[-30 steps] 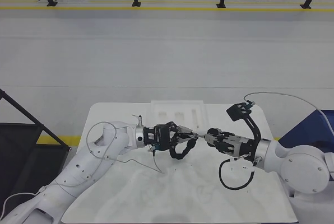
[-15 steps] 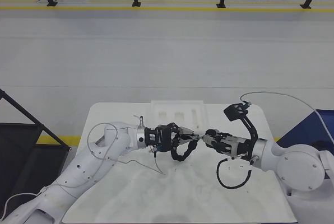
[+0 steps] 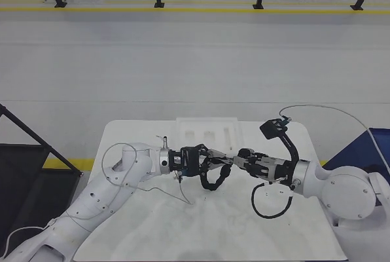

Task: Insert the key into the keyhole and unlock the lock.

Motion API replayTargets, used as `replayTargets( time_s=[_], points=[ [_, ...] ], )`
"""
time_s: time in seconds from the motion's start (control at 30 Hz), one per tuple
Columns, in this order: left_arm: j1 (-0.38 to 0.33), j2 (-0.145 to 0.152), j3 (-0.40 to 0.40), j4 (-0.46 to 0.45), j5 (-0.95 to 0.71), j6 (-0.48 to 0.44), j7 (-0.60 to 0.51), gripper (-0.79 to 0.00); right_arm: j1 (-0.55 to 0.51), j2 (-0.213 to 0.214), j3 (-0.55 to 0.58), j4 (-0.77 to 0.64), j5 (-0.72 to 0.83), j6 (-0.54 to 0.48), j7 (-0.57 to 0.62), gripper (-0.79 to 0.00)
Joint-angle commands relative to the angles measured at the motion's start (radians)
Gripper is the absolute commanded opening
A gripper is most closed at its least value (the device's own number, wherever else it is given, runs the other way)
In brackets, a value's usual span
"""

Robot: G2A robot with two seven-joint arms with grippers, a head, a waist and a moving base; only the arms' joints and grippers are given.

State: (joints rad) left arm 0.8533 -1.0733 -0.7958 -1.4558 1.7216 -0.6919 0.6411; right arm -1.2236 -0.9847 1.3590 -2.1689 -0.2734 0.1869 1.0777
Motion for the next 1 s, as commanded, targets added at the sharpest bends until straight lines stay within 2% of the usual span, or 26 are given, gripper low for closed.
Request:
replayTargets(
  time_s=[0.0, 0.07, 0.13, 0.3, 0.47, 0.63, 0.77, 0.97],
  points=[
    [-0.004, -0.002, -0.001, 0.008, -0.015, -0.017, -0.009, -0.785, 0.001, 0.001, 0.004, 0.004, 0.012, -0.015, 0.001, 0.0],
    [-0.006, -0.004, -0.002, 0.015, -0.029, -0.029, -0.012, -0.785, 0.003, 0.002, 0.01, 0.008, 0.021, -0.041, -0.002, 0.0],
    [-0.009, -0.005, -0.008, 0.026, -0.047, -0.044, -0.016, -0.785, 0.006, 0.005, 0.016, 0.009, 0.014, -0.114, 0.001, 0.0],
    [-0.021, -0.003, -0.029, 0.053, -0.103, -0.131, -0.091, -0.785, 0.011, 0.021, 0.014, -0.008, -0.065, -0.367, 0.111, 0.0],
    [-0.024, -0.001, -0.05, 0.067, -0.187, -0.23, -0.131, -0.785, -0.005, 0.031, 0.018, -0.019, -0.095, -0.532, 0.131, 0.0],
    [-0.026, 0.005, -0.071, 0.066, -0.249, -0.32, -0.18, -0.785, -0.036, 0.038, 0.032, -0.02, -0.138, -0.632, 0.088, 0.0],
    [-0.025, 0.02, -0.066, 0.052, -0.305, -0.32, -0.206, -0.785, -0.051, 0.044, 0.052, 0.006, -0.135, -0.675, 0.059, 0.0],
    [-0.053, 0.056, -0.036, 0.007, -0.38, -0.32, -0.278, -0.785, -0.052, 0.045, 0.06, 0.011, -0.124, -0.679, 0.048, 0.0]
  ],
)
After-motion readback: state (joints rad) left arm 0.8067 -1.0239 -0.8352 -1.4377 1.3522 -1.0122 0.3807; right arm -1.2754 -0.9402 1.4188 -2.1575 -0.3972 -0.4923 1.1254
